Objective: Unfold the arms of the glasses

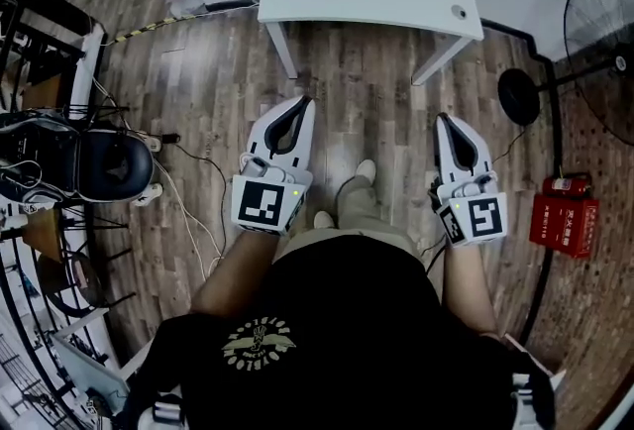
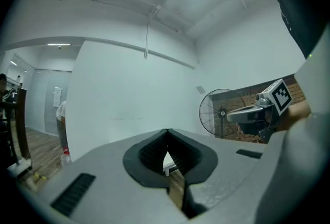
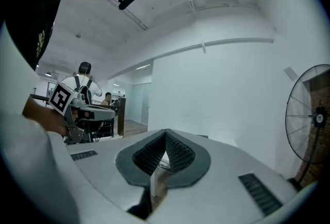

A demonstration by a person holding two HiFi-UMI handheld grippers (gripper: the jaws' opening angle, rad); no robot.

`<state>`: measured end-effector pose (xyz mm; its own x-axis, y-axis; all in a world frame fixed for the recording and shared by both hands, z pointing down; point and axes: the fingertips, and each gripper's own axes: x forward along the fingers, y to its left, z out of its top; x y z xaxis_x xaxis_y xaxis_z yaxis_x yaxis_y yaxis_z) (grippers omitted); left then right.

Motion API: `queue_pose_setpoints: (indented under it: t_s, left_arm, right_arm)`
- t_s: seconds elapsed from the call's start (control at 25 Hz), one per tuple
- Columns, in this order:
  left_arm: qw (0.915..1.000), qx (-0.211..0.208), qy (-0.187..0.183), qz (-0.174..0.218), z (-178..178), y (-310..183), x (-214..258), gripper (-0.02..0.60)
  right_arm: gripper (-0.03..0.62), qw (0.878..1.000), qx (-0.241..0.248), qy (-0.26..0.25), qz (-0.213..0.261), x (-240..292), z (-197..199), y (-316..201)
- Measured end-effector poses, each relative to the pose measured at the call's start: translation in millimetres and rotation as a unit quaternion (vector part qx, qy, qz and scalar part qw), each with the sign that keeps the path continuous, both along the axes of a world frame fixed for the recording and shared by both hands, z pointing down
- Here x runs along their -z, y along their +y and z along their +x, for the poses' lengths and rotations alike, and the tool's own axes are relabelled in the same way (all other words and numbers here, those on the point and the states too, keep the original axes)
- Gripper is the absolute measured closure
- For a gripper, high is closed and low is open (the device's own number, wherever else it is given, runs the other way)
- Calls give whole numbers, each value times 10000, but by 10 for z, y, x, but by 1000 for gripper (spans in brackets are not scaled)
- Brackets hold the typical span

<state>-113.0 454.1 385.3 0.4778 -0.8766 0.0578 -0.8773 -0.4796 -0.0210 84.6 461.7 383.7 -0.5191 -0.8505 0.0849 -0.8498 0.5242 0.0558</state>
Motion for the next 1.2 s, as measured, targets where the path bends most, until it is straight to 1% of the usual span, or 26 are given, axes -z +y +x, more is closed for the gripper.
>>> queue_pose_setpoints:
  t_s: [0.08,0.16,0.28,0.36,0.48,0.68,0.88,0.96,1.08,1.2]
  left_arm:
    - [10000,24,42,79,-13,-88,42,575]
    - [9998,144,53,153,-63,-223,86,575]
    - [9995,253,-15,174,-96,-446,113,575]
    - [9996,211,-38,182,-56,-548,92,575]
    - [9998,140,42,138,59,-642,-5,575]
    - [9998,-53,-82,192,347,-873,-117,575]
    - [9995,-158,-256,-109,516,-1166,-248,575]
    - [9993,-156,-299,-164,568,-1276,-249,575]
    - [9993,-214,-224,-209,642,-1393,-189,575]
    - [9993,-318,-174,-52,729,-1498,-35,575]
  right_arm:
    - [594,10000,63,-11,5,-4,-13,-69]
    - [594,9999,119,32,5,-21,2,-146]
    - [594,9999,138,54,-36,-54,75,-296]
    - [594,9999,109,62,-55,-78,127,-386]
    - [594,9999,87,81,-91,-121,196,-490]
    - [594,9994,187,237,-157,-234,263,-693]
    - [594,9994,175,237,-179,-264,379,-956]
    - [594,9994,181,240,-147,-239,433,-1063]
    - [594,9994,233,240,-85,-177,484,-1232]
    - [594,9991,337,262,28,-81,520,-1395]
